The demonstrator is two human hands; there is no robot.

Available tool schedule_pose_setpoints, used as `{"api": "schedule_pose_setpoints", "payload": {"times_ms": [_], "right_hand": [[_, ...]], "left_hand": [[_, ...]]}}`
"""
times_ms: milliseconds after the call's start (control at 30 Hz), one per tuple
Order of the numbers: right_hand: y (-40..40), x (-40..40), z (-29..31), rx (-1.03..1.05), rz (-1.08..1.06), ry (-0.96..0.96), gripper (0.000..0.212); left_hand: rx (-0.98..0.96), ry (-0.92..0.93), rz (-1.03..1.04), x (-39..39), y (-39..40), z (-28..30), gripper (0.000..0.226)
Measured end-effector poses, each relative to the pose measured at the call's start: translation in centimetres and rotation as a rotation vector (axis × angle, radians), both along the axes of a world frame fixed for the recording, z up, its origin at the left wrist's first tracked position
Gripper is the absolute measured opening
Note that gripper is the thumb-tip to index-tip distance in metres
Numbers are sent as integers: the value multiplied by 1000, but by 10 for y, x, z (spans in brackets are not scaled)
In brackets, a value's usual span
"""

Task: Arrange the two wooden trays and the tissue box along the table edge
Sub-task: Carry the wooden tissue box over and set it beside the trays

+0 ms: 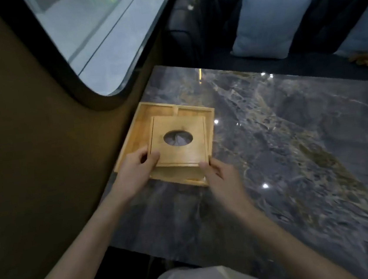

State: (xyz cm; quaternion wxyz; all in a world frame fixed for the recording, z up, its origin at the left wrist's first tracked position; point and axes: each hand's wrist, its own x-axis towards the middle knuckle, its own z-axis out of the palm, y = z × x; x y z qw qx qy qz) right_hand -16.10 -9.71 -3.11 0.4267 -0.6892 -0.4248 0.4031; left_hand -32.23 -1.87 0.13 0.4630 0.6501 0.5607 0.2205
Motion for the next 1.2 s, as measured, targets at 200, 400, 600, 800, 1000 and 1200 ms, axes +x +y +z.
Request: {"api": "schedule_pose_setpoints", "payload": {"times_ms": [200, 400, 600, 800, 1000, 1200], "right_hand": [[-5, -73, -26, 8, 45, 155, 16], [-11, -113, -47, -113, 95, 136, 17], [-22, -130, -64, -196, 81, 185, 5], [-24, -161, -78, -256, 89, 207, 3], [-22, -164, -82, -250, 107, 201, 5], [-21, -158, -85, -289, 111, 199, 23]], "left_hand": [[-156, -39, 62, -77, -3, -22, 38], [-223, -104, 81, -129, -16, -44, 37], [-250, -110, 161, -141, -21, -67, 39], [-280, -174, 215, -160, -20, -87, 41], [-264, -216, 316, -157, -19, -100, 38], [-247, -278, 568, -148, -28, -107, 37]]}}
